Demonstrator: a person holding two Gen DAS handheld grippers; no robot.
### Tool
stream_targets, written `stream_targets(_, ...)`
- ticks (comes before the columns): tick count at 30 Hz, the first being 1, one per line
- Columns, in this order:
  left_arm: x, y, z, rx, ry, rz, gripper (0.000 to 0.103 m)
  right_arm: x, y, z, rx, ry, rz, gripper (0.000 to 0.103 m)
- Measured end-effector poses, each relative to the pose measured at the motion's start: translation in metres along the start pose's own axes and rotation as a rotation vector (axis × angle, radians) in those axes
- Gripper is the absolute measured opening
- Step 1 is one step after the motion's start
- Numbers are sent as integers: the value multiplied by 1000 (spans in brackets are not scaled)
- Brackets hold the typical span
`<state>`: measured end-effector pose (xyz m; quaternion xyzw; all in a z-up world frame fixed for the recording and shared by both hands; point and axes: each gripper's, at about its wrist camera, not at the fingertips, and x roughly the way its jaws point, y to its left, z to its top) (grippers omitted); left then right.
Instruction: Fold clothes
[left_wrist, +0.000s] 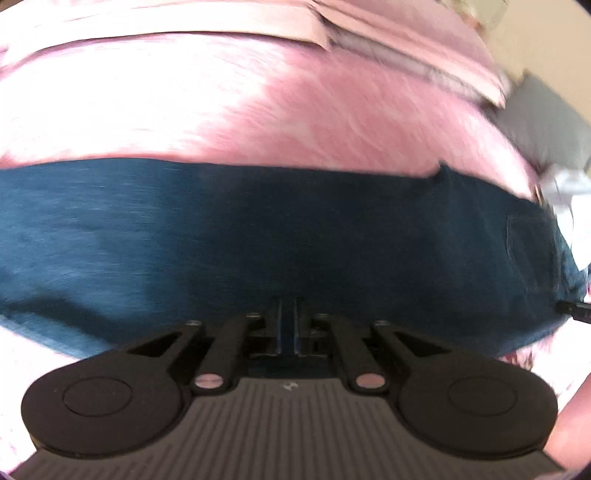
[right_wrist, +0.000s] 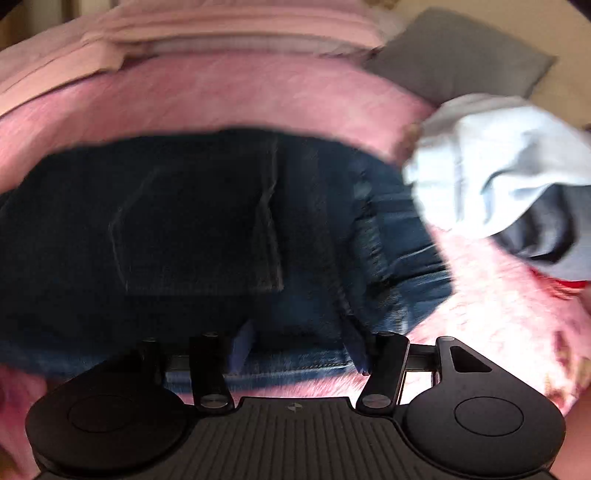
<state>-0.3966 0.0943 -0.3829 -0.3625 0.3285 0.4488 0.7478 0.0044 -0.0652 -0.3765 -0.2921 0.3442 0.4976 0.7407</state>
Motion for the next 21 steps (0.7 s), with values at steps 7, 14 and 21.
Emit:
stream_targets(7, -14, 49, -9, -29, -53, 78, 2, 1, 29, -9, 22, 1, -20, 57)
stream_targets(14, -26, 128, 3, -100, -140, 192, 2, -20, 35, 12, 124, -50, -42, 57)
stream_targets(21, -48, 211, -1, -167, -238, 396, 0, -9, 62, -4, 136, -137, -67, 57)
